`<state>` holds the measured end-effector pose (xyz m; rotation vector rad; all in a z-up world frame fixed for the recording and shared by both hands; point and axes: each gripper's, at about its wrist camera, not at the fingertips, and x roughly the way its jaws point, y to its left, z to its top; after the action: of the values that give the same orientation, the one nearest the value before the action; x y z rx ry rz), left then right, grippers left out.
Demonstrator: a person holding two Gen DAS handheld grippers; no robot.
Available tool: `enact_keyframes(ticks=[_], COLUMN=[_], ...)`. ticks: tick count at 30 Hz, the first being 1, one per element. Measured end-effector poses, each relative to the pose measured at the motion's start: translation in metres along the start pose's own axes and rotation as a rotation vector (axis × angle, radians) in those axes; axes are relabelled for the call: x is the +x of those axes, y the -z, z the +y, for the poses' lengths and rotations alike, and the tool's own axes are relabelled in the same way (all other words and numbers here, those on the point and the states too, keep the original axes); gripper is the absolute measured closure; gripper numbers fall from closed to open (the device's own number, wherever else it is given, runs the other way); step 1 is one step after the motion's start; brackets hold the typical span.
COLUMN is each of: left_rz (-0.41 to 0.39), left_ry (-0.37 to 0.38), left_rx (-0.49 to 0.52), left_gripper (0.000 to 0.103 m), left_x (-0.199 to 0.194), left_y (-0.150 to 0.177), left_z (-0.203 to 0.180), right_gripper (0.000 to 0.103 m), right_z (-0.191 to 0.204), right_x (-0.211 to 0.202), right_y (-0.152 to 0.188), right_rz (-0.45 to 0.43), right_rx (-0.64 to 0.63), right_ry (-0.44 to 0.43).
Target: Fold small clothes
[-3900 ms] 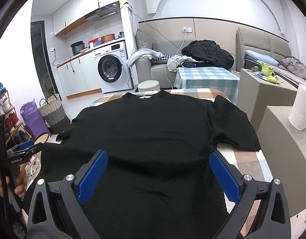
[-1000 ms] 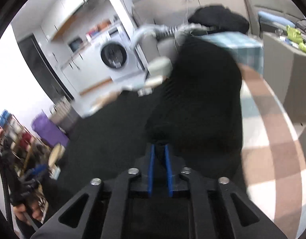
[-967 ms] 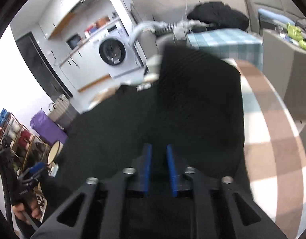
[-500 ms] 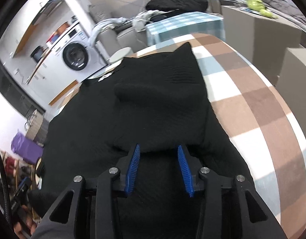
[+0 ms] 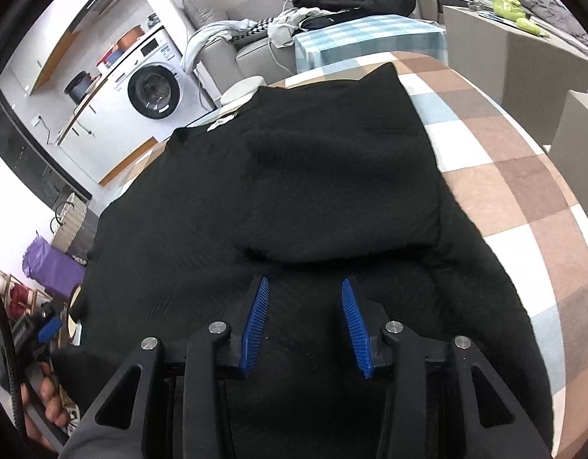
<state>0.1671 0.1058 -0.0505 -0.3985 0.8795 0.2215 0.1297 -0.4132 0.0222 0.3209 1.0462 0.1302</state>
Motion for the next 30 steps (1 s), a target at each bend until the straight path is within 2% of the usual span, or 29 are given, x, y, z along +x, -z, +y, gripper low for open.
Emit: enact_keyframes(ticks=[8, 10, 12, 18, 21, 25, 30], left_rz=[0.014, 0.016, 0.02, 0.009, 0.032, 0.057, 0.084], left_ry=[0.005, 0.014, 0.017, 0.037, 0.073, 0.166, 0.251], left_rx=[-0.056, -0.088, -0.12, -0.218, -0.315, -0.529, -0.628], left_gripper=[0.005, 0.009, 0.021, 0.025, 0.025, 0.025, 0.025], left_x=[0.005, 0.005, 0.004, 0.002, 0.009, 0.024, 0.038], left_y=[-0.003, -0.003, -0.002, 0.0, -0.002, 0.003, 0.01], left_z=[0.018, 0.026, 0.035, 0.076, 0.106, 0.149, 0.171], right_gripper=[0.062, 0.061, 0.061, 0.06, 0.06, 0.06, 0.06], right_z=[0.004, 0.003, 0.0, -0.002, -0.002, -0.003, 0.004], right_x=[0.005, 0.001, -0.002, -0.01, -0.013, -0.016, -0.022], right_y=[-0.002, -0.002, -0.003, -0.002, 0.001, 0.002, 0.003], right_rz=[0.015, 0.003, -0.007, -0.025, -0.028, -0.027, -0.054], right_rx=[-0.011, -0.011, -0.001, 0.006, -0.003, 0.015, -0.001], right_ry=[-0.024, -0.025, -0.021, 0.007, 0.018, 0.016, 0.014])
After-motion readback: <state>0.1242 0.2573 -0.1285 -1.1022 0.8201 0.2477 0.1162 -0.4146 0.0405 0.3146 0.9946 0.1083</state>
